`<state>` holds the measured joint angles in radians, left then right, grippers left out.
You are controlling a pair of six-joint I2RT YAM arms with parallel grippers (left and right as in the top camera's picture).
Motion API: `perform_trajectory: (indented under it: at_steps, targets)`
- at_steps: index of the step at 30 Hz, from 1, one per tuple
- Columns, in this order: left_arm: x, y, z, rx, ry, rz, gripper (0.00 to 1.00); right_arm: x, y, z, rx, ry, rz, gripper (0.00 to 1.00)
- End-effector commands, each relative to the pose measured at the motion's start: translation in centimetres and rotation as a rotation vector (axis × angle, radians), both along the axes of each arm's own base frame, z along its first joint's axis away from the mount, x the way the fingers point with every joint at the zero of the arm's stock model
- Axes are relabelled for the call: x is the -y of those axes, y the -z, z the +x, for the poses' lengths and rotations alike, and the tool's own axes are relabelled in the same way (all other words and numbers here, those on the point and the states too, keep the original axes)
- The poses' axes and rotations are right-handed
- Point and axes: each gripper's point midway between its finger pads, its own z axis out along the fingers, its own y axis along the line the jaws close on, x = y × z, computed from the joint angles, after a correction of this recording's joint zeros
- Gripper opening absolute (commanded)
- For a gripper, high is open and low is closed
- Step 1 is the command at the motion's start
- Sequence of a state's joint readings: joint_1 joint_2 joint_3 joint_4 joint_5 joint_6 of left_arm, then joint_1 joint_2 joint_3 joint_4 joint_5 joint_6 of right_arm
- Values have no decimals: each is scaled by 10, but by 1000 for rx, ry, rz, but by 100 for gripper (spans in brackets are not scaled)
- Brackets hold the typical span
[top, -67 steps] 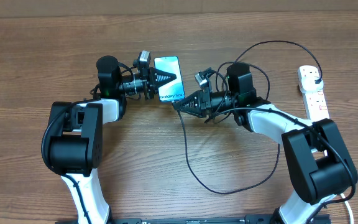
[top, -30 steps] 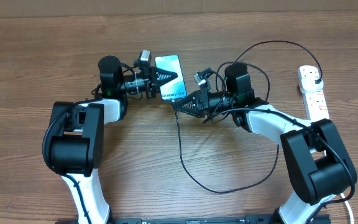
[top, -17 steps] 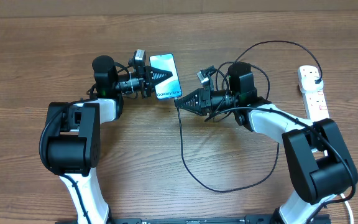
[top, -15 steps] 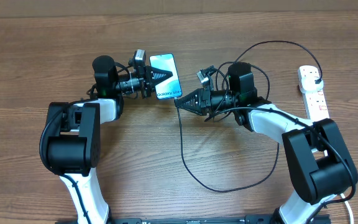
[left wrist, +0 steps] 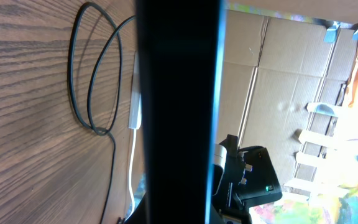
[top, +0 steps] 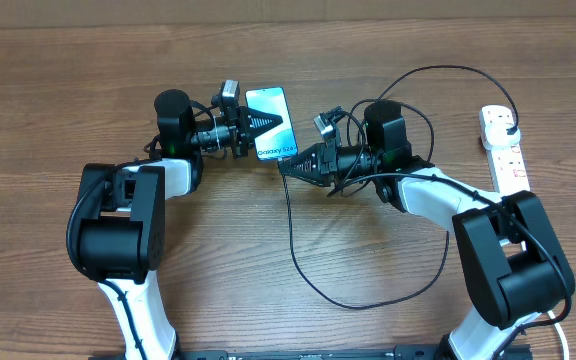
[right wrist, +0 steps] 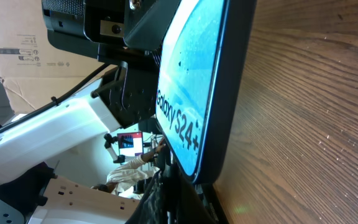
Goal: Plug charger to phone and switch on socket
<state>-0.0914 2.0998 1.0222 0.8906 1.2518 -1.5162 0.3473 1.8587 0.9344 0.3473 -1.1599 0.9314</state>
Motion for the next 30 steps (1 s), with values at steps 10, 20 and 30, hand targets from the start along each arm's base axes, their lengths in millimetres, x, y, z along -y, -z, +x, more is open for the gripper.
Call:
perform_trajectory:
  at_steps: [10,20,30]
  targets:
    - [5,-8,0,7,25,-12,5,0,3,6,1,31,-13,4]
    - [6,-8,0,1,25,-13,4,1,4,6,-6,32,-16,4]
    - [10,-8,-3,21,37,-8,5,0,2,4,-4,20,-8,4]
